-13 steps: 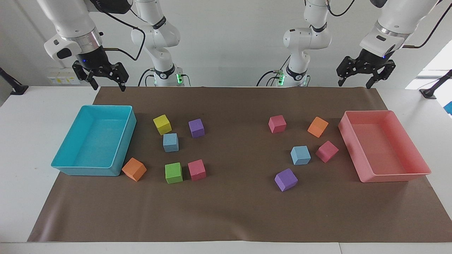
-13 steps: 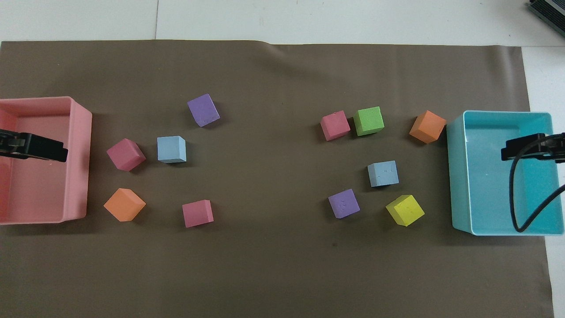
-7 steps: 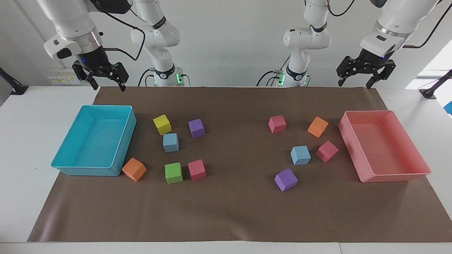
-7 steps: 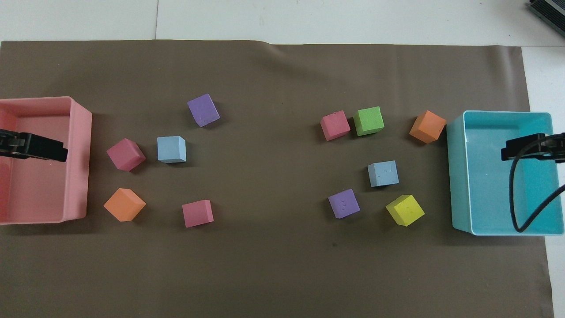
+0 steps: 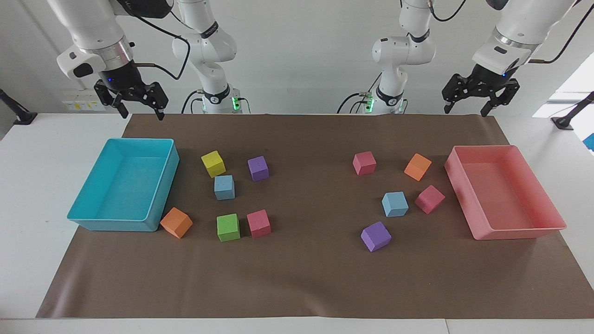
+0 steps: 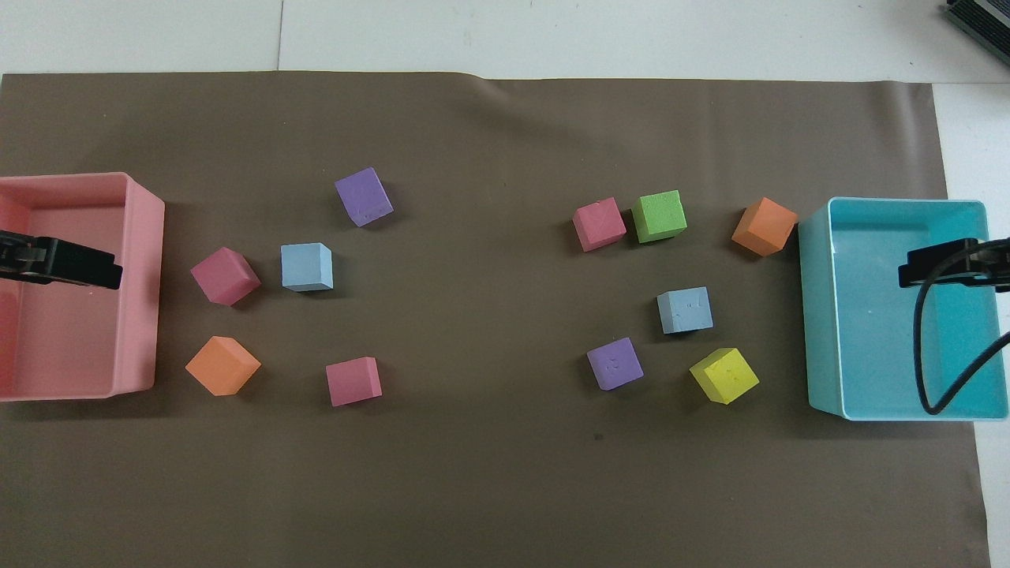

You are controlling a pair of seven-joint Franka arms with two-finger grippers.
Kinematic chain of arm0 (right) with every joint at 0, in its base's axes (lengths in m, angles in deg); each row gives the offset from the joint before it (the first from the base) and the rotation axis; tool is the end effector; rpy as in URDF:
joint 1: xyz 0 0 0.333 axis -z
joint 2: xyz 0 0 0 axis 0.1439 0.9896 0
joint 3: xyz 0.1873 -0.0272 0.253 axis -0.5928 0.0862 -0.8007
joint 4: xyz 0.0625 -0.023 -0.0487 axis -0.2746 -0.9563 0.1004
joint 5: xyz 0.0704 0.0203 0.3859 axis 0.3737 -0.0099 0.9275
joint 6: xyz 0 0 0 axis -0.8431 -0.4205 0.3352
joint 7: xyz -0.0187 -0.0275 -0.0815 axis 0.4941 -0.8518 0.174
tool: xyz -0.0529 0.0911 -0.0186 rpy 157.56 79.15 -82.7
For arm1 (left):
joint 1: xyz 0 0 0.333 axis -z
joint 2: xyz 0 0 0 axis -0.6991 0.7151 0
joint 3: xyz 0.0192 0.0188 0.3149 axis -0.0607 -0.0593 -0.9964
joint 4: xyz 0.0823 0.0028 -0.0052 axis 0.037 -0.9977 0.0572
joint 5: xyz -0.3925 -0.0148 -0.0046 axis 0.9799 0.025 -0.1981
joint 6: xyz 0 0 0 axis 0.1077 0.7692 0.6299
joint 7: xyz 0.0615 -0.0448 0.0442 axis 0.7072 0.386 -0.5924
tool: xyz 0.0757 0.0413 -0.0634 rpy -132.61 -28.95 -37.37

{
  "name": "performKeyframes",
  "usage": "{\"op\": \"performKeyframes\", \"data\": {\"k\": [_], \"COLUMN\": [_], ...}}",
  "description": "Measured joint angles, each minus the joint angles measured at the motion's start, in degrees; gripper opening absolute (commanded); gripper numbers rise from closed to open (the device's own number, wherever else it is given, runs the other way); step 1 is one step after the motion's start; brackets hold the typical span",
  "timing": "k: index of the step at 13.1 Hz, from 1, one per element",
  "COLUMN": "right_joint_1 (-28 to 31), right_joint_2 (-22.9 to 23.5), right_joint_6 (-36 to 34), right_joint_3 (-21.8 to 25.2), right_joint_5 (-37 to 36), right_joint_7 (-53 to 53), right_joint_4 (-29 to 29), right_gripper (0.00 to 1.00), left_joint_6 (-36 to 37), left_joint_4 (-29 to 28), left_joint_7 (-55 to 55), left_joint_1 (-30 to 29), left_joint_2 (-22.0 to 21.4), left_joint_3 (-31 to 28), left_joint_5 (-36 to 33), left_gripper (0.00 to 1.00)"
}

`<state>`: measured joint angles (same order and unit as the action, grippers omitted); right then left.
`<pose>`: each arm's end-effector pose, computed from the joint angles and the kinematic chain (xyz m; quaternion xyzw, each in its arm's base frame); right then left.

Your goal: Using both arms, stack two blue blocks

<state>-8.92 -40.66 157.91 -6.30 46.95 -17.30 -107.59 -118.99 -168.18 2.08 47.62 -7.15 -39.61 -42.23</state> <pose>0.5304 -0.0284 0.6393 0.9993 -0.0375 0.0010 0.0084 0.5281 -0.0582 0.6694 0.9963 -0.0857 0.0027 0.0087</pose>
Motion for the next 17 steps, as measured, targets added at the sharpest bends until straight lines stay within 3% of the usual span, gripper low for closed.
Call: {"op": "performKeyframes", "data": {"k": [17], "right_joint_1": [-0.4], "right_joint_2": [-1.3], "right_joint_6": [0.3], "right_joint_3": [1.5], "right_joint_5": [2.9], "right_joint_7": [-0.2], "right_joint_4": [-2.5], "right_gripper": [1.00], "left_joint_6": [-0.5], "left_joint_4": [0.0], "left_joint_7": [0.0], "left_joint_1": [0.0], "left_joint_2": [0.0], "left_joint_3": [0.3], "left_joint_5": [0.1], "left_gripper": [1.00]}}
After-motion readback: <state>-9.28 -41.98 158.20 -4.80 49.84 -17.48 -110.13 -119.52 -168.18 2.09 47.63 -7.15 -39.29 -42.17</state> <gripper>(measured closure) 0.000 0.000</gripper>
